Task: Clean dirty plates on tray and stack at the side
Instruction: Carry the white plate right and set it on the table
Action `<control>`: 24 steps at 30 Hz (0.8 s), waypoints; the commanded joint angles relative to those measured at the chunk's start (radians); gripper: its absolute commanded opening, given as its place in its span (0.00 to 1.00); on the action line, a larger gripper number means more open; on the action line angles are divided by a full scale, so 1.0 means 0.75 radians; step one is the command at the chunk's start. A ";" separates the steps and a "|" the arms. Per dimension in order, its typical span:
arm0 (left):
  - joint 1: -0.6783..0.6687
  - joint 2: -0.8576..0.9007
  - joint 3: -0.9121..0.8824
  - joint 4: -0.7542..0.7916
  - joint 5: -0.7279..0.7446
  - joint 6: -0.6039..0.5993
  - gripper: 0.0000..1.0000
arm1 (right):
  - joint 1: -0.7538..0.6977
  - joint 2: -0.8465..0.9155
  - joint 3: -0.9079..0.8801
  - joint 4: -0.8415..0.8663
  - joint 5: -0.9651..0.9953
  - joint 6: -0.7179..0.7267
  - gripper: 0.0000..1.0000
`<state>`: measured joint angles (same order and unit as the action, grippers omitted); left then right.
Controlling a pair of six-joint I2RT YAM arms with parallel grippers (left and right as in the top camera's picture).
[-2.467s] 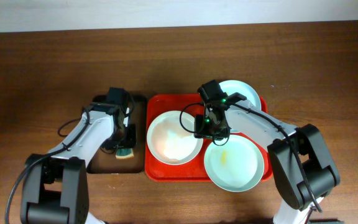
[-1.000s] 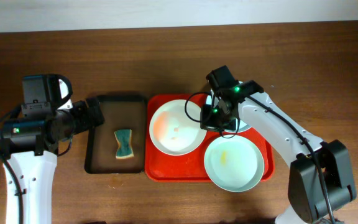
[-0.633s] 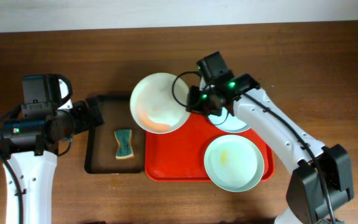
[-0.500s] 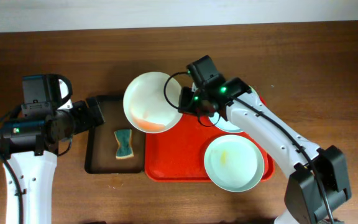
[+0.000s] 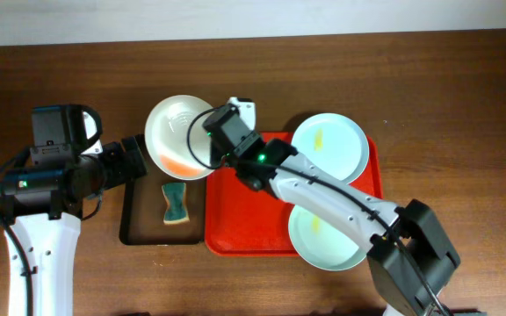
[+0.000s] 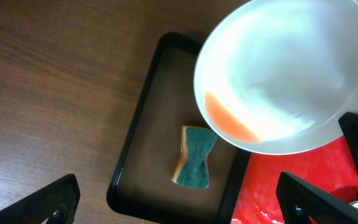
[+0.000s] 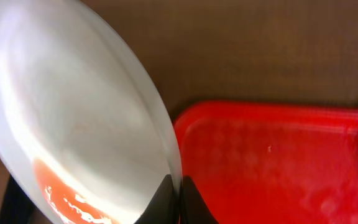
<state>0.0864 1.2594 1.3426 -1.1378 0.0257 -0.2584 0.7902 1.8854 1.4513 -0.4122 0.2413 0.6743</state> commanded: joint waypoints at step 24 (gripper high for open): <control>0.002 0.001 0.002 -0.002 0.006 -0.013 0.99 | 0.245 -0.030 0.398 0.439 0.783 -1.423 0.04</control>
<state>0.0864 1.2594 1.3426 -1.1381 0.0261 -0.2584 0.9649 1.8851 1.7264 -0.1104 0.7902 -0.3561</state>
